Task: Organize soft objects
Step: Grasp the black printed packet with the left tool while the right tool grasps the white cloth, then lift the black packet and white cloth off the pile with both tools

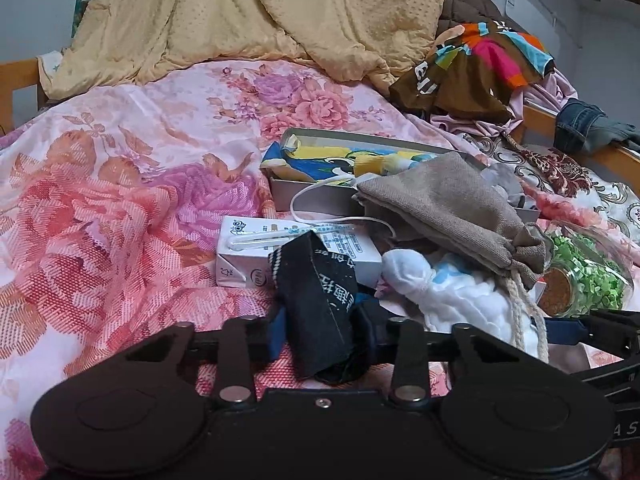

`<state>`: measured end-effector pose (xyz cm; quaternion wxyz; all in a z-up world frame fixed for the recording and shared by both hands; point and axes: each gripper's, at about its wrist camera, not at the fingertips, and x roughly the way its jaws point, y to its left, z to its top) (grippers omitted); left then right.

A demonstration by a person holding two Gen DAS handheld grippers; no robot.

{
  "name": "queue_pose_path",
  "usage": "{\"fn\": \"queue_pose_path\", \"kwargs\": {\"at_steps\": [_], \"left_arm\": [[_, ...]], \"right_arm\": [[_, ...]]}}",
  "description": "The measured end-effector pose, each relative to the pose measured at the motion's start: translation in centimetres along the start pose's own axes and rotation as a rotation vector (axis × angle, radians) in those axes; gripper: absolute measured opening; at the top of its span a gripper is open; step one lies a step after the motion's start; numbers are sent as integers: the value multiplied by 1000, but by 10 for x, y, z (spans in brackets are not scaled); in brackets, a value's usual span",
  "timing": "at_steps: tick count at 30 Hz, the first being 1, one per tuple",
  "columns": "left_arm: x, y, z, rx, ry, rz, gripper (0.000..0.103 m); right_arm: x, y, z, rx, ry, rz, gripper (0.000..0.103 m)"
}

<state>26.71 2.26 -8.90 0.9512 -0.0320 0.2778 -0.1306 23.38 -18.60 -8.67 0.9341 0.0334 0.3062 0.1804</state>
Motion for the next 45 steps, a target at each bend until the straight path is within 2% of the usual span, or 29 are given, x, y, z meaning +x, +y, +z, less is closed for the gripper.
{"fn": "queue_pose_path", "kwargs": {"at_steps": [4, 5, 9, 13, 20, 22, 27, 31, 34, 39, 45], "left_arm": [[1, -4, -4, 10, 28, -49, 15], [2, -6, -6, 11, 44, -64, 13], [0, -11, -10, 11, 48, -68, 12], [-3, -9, -10, -35, 63, -72, 12], [-15, -15, -11, -90, 87, -77, 11], [-20, -19, -13, -93, 90, -78, 11], [-35, -25, -21, -148, 93, -90, 10], [-51, -25, -34, -234, 93, -91, 9], [-64, -25, -40, -276, 90, -98, 9], [-75, -31, -43, -265, 95, -94, 9], [-80, -31, -47, -286, 102, -66, 9]], "right_arm": [[1, 2, -1, -3, 6, 9, 73], [1, 2, -1, -2, 8, 12, 70], [-2, 3, -2, 21, 15, 17, 62], [-6, 1, -3, 55, 31, 20, 54], [-16, 1, -3, 88, 51, 39, 29], [-20, 2, -4, 94, 56, 46, 26], [-32, 0, -5, 158, 71, 104, 24], [-44, -12, -5, 279, 72, 209, 23], [-53, -19, -4, 334, 64, 257, 23], [-62, -25, -3, 338, 55, 245, 24], [-61, -22, -4, 318, 66, 220, 32]]}}
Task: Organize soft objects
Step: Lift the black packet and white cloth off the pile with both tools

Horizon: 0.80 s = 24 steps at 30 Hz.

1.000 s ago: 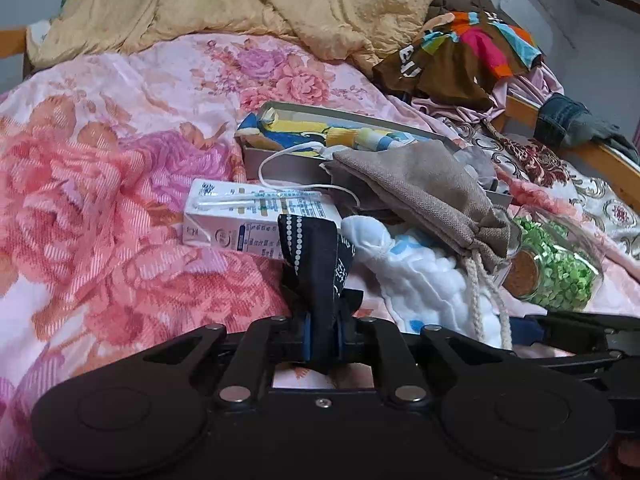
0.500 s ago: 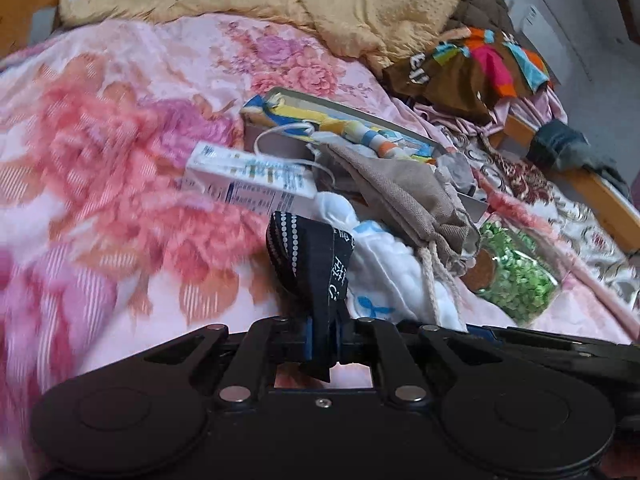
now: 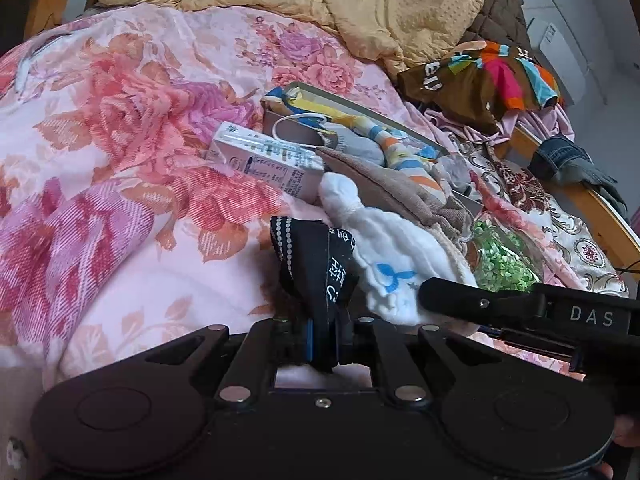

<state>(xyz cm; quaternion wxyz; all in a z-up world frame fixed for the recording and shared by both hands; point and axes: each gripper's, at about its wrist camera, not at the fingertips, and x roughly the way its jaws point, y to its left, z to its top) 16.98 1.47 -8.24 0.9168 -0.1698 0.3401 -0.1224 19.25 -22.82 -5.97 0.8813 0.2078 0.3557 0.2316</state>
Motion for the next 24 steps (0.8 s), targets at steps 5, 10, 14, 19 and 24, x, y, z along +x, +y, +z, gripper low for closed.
{"fn": "queue_pose_path", "kwargs": {"at_steps": [5, 10, 14, 19, 24], "left_arm": [[-1, 2, -1, -14, 2, 11, 9], [-1, 2, -2, -26, -1, 16, 9], [-3, 4, -4, -31, -4, 16, 9], [-4, 5, 0, -51, -14, 15, 9], [-10, 6, 5, -76, -34, 14, 9]], "right_arm": [[4, 3, -3, -7, 19, 1, 42], [11, 6, -7, -40, 41, -40, 38], [12, 14, -9, -94, 60, -44, 21], [5, 11, -6, -34, 46, 58, 17], [-9, -1, 5, 53, -9, 144, 17]]}}
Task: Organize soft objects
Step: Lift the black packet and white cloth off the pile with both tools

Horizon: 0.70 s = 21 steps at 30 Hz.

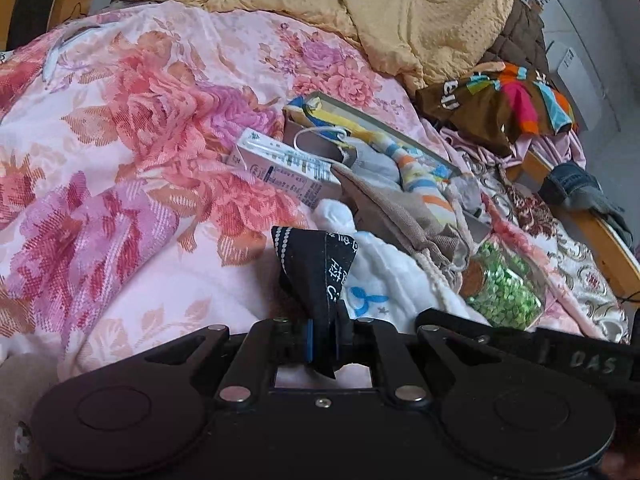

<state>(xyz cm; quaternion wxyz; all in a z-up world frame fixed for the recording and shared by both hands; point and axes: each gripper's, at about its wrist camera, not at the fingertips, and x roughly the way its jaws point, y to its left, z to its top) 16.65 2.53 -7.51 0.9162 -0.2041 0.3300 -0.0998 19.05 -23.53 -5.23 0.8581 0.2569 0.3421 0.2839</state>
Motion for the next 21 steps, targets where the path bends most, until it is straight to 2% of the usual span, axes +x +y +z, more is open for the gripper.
{"fn": "queue_pose_path", "kwargs": {"at_steps": [4, 12, 17, 21], "left_arm": [[-5, -6, 7, 14, -23, -14, 9], [-1, -11, 2, 26, 2, -33, 9], [1, -9, -1, 13, 19, -28, 9], [1, -9, 0, 12, 15, -25, 9]], "right_arm": [[-1, -3, 2, 11, -16, -11, 20], [11, 0, -5, 13, 52, 25, 26], [12, 1, -7, 9, 54, 43, 42], [15, 6, -9, -41, 66, 3, 49]]}}
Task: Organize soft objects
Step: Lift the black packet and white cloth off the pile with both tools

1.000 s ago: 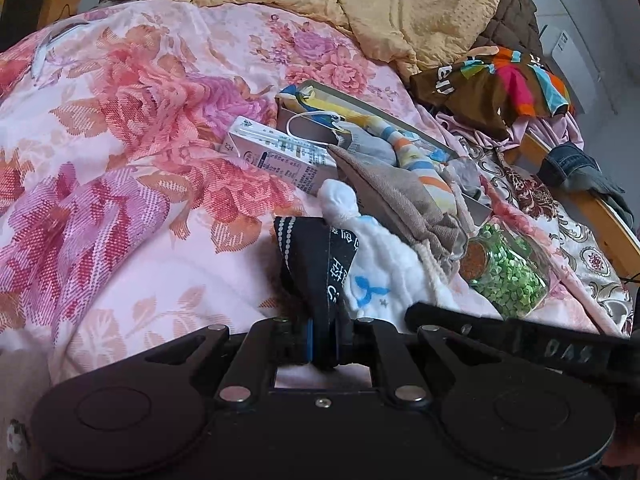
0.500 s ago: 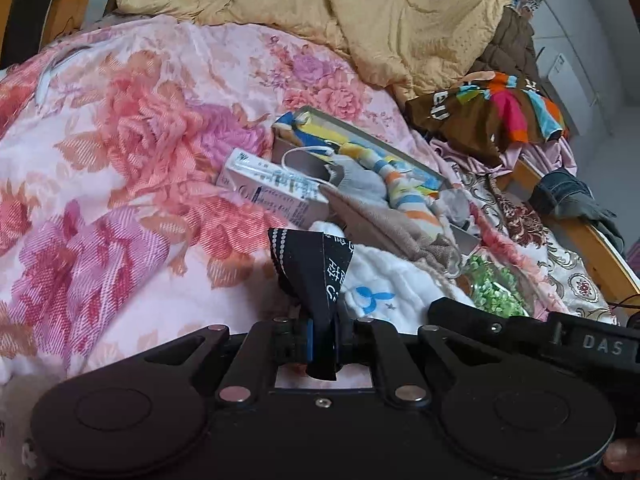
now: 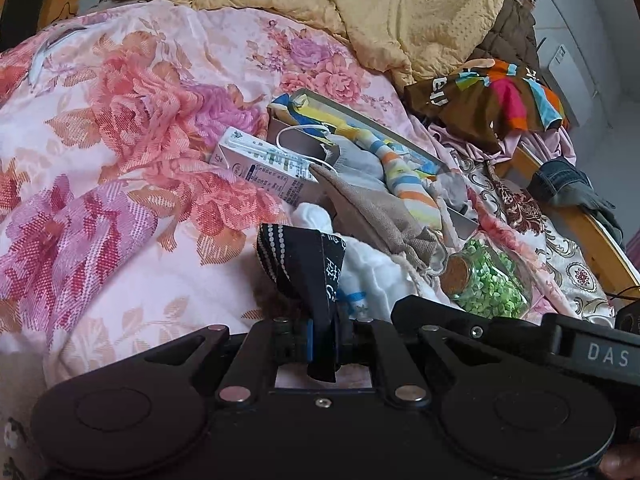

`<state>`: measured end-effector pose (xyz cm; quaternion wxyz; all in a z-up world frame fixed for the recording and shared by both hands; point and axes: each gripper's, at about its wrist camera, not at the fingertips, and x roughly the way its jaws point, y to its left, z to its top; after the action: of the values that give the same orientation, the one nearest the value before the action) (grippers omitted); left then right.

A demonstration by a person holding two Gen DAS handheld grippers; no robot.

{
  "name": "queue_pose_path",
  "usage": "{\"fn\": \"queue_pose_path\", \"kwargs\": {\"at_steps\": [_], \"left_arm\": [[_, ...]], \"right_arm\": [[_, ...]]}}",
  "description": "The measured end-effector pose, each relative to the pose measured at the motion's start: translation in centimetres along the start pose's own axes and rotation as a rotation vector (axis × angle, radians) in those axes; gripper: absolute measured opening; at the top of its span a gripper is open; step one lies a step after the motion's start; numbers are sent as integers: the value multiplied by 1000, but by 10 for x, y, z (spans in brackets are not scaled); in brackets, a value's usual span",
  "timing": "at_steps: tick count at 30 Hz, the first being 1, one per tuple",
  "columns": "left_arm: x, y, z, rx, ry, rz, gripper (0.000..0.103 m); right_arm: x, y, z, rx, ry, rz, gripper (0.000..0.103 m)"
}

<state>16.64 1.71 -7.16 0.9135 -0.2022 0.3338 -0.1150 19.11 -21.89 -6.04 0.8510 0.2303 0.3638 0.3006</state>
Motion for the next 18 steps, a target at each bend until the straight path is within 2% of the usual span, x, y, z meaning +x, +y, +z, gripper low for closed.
{"fn": "queue_pose_path", "kwargs": {"at_steps": [4, 7, 9, 10, 11, 14, 18], "left_arm": [[-1, 7, 1, -7, -13, 28, 9], [-1, 15, 2, -27, -15, 46, 9], [-1, 19, 4, -37, -17, 53, 9], [-1, 20, 4, -39, -19, 54, 9], [-1, 20, 5, -39, -20, 54, 9], [-2, 18, 7, -38, -26, 51, 9], [-7, 14, 11, -40, -44, 42, 9]], "right_arm": [[5, 9, -4, -93, 20, -69, 53], [11, 18, -9, -172, 34, -127, 52], [16, 24, -14, -226, 49, -167, 42], [18, 27, -16, -252, 55, -183, 27], [18, 29, -19, -274, 57, -195, 20], [13, 36, -21, -301, 24, -191, 16], [-3, 37, -13, -249, -45, -132, 15]]}}
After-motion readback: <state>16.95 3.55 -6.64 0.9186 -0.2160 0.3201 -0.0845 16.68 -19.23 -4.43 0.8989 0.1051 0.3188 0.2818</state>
